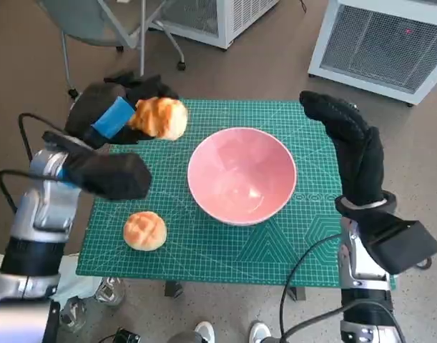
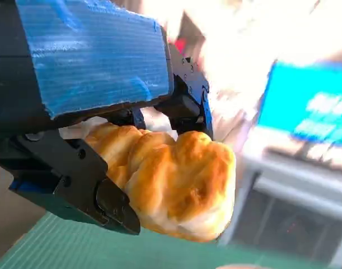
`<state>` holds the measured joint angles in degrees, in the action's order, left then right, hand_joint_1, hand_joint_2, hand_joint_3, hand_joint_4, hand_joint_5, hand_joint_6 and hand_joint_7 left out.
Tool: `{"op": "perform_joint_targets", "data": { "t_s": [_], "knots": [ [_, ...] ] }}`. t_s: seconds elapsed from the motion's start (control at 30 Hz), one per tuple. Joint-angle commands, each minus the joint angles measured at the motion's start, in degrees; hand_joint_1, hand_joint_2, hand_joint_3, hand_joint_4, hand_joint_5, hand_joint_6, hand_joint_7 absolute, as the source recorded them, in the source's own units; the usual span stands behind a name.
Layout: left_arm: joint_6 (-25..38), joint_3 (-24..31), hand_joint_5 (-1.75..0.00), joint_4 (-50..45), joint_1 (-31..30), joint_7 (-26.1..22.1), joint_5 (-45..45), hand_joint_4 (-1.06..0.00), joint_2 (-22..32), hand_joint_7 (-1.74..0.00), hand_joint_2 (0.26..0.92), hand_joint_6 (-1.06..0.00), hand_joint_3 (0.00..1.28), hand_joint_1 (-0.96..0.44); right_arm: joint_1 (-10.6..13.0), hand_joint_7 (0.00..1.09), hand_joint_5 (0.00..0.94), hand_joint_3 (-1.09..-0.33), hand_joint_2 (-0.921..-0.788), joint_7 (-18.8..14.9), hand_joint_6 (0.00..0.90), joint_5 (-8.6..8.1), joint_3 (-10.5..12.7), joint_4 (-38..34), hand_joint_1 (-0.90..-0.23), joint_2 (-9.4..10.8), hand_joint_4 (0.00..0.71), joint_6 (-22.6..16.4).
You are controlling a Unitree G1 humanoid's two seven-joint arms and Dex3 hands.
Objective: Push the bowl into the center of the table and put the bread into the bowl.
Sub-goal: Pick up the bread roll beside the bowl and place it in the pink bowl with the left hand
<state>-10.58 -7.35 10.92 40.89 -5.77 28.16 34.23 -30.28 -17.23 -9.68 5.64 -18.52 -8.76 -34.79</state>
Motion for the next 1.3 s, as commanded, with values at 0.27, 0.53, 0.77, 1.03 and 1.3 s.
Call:
{"op": "perform_joint_targets", "data": {
  "t_s": [0.27,0.53,0.77,1.03,1.3],
  "knots": [
    [-6.97,-4.71,-1.22,-2.99,-0.78,0.86,1.14,-0.75,-5.99,-0.99,0.919,-0.67,0.03,0.00,1.56,0.50,0.000,-0.775,-0.921,-0.92,-0.001,-1.32,-0.01,-0.50,-0.709,0.11,0.157,1.10],
    [-10.46,-9.42,-1.24,2.41,1.42,-1.93,1.96,-0.63,-9.07,-1.22,0.921,-0.56,0.13,0.00,1.65,0.50,0.000,-0.775,-0.921,-0.53,-0.001,-0.96,0.03,-0.27,-0.709,0.02,0.155,1.13],
    [-14.04,-11.80,-0.26,9.13,2.96,-4.38,1.60,-0.54,-10.32,-0.73,0.893,-0.47,0.09,-0.20,2.17,0.50,0.000,-0.774,-0.921,0.14,-0.001,-0.09,0.18,0.45,-0.709,-0.12,0.153,0.89],
    [-14.85,-12.36,-0.01,11.41,3.32,-7.51,1.68,-0.36,-9.54,-0.13,0.881,-0.44,0.01,-0.22,2.84,0.50,0.000,-0.774,-0.921,0.92,-0.001,0.60,0.37,1.38,-0.710,-0.19,0.147,0.86],
    [-14.13,-10.01,0.00,7.80,1.92,-10.97,-0.53,-0.25,-7.11,-0.03,0.859,-0.39,0.00,-0.29,3.49,0.51,0.001,-0.774,-0.921,1.99,-0.001,1.58,0.47,2.25,-0.709,-0.08,0.148,0.94]
  ]
}}
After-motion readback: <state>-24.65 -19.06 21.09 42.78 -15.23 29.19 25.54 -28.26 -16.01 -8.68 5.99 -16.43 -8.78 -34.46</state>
